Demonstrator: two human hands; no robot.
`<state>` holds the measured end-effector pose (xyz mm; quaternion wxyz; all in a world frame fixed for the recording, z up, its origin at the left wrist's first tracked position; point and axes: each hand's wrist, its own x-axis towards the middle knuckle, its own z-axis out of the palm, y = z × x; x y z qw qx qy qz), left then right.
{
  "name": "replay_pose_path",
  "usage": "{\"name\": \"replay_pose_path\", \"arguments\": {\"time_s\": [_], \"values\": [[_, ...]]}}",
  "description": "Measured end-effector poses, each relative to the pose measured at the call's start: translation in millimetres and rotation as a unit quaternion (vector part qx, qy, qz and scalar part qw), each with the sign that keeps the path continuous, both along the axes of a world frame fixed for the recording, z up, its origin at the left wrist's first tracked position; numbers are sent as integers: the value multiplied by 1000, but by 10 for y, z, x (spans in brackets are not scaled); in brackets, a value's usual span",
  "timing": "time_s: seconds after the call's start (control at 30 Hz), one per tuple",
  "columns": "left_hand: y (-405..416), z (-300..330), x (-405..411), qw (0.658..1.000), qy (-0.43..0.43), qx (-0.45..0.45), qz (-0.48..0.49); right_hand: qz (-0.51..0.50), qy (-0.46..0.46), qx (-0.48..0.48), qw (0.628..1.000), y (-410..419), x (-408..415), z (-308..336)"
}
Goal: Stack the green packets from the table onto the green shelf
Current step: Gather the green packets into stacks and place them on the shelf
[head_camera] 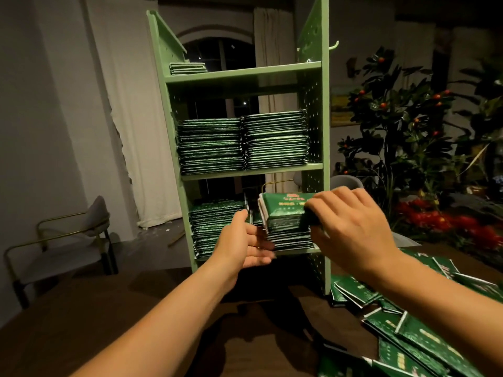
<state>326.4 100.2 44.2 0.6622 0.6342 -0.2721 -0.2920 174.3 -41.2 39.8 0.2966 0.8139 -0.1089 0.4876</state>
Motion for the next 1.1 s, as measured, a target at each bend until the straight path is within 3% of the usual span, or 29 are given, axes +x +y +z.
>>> {"name": "replay_pose_path", "arguments": {"time_s": [0.17,0.27,0.37,0.5,0.57,0.7,1.1], "values": [[-49,-143,198,993,-109,46,27,-26,-4,-3,1000,-203,212,46],[-55,-217,231,964,-257,69,28,-36,1,-19,999,-238,353,29],[-41,-241,207,903,-420,84,21,-52,17,-26,998,-257,476,44],[-129,-188,179,792,-600,113,33,-70,55,-15,996,-286,637,81],[-214,-134,177,773,-624,104,41,-67,78,7,995,-298,707,97],[-394,-57,226,768,-627,120,57,-27,119,74,990,-297,730,88],[-333,-68,145,766,-630,120,49,2,106,124,987,-250,223,42]]}}
